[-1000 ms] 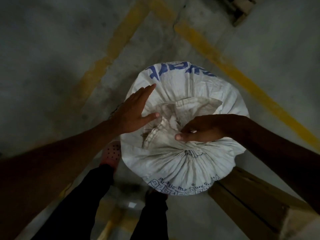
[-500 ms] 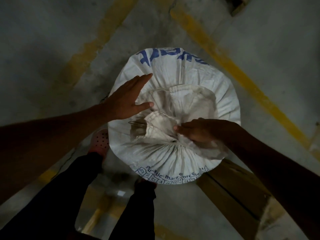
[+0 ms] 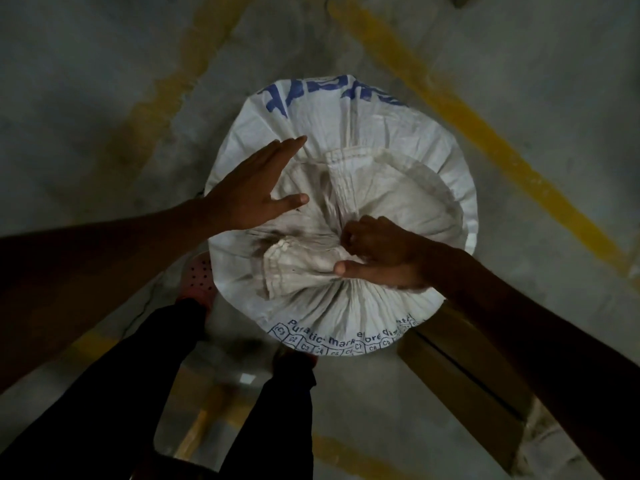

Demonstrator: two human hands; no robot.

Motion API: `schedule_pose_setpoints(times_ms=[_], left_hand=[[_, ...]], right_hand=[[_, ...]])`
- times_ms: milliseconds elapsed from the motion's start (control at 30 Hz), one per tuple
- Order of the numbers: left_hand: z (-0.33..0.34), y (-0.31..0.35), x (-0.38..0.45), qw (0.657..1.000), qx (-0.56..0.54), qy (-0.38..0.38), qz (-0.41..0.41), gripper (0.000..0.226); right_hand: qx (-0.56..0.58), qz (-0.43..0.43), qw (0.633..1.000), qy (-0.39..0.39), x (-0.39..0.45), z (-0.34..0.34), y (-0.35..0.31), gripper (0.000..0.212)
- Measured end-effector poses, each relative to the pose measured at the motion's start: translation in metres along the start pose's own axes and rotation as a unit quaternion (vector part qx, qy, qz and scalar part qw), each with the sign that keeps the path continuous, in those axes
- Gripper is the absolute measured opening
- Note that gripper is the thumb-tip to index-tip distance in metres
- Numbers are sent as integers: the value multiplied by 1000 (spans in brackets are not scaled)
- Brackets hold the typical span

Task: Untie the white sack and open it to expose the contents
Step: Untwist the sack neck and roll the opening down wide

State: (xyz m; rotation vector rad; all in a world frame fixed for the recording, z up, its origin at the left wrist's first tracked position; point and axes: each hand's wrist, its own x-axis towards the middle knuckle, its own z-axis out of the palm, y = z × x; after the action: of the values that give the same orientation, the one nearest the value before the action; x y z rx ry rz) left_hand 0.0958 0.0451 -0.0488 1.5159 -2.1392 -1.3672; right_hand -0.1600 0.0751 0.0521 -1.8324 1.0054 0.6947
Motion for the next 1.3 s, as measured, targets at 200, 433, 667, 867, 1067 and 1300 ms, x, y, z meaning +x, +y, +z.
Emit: schedule_pose_setpoints(times_ms=[200, 433, 667, 867, 1067, 1300], left_hand=[[4, 1, -4, 1000, 10, -20, 21, 96], [17, 8, -6, 999, 28, -37, 29, 100], [44, 23, -19, 991, 91, -66, 70, 100], [70, 52, -23, 980, 136, -78, 126, 94], [99, 78, -29, 968, 196, -26, 153, 92], [131, 80, -50, 969, 229, 25, 84, 88]], right_hand=[[188, 116, 971, -88, -12, 9, 1, 107], [33, 64, 997, 40, -27, 52, 14, 35], [-31, 98, 982, 158, -36, 89, 23, 67], [-149, 126, 970, 142, -50, 104, 33, 75], [-271, -42, 949, 157, -66, 135, 55, 64], [-256, -104, 938, 211, -88, 170, 78, 56]])
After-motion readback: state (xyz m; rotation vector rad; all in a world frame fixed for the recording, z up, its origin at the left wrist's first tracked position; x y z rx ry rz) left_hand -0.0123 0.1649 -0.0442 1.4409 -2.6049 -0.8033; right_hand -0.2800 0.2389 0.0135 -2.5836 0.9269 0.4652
